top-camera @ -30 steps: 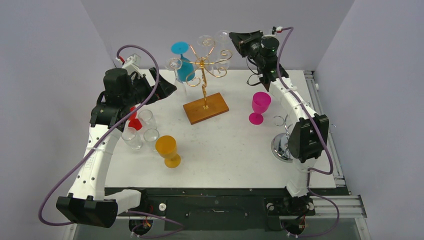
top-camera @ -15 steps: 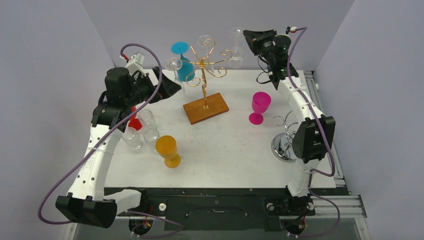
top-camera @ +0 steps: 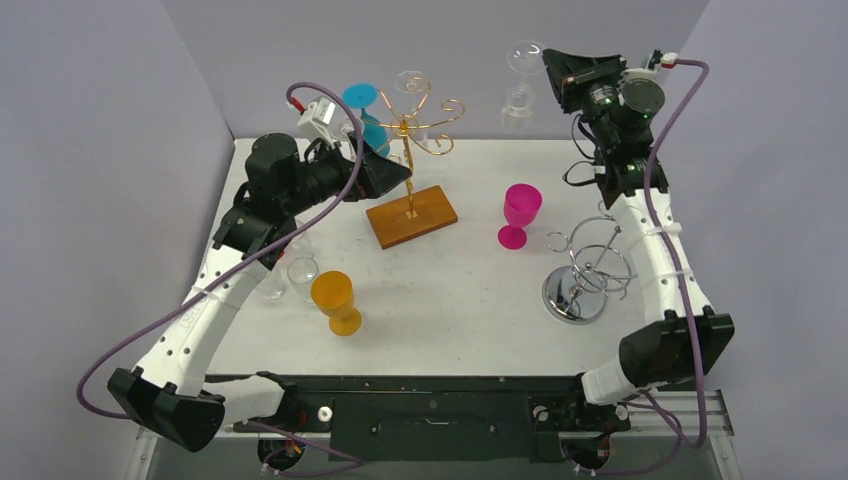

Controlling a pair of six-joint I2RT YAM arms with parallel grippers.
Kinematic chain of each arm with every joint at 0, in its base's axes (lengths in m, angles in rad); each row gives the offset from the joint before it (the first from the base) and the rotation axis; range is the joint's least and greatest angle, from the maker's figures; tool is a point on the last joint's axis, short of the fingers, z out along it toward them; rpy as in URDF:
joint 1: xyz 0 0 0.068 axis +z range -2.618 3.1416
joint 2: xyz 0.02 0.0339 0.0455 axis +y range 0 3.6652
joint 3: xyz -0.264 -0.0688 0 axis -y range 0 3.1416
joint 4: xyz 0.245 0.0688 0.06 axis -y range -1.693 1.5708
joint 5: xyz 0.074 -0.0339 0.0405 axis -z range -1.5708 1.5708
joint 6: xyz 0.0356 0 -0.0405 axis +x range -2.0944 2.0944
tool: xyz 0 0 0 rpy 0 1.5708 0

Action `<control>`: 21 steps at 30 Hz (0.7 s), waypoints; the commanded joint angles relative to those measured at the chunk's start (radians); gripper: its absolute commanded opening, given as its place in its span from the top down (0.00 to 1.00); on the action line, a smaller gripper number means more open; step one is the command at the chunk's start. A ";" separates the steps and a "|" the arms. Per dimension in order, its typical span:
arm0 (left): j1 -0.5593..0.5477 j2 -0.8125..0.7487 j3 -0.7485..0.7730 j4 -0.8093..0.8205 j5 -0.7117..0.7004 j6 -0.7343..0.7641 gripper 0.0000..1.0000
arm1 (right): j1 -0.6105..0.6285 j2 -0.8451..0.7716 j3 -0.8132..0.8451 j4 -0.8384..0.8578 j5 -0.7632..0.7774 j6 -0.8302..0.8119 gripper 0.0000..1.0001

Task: Take the wine glass off the wine glass rack
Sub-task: Place the wine glass at the center of the board.

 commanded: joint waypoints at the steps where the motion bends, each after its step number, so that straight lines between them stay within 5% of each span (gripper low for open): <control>1: -0.057 0.022 0.016 0.229 -0.001 -0.076 0.04 | -0.023 -0.158 -0.043 0.025 -0.065 0.035 1.00; 9: -0.174 0.113 -0.034 0.518 -0.044 -0.166 0.04 | -0.002 -0.338 -0.173 0.039 -0.092 0.148 1.00; 21: -0.206 0.257 -0.068 0.862 -0.035 -0.321 0.04 | 0.143 -0.404 -0.135 0.013 0.003 0.189 1.00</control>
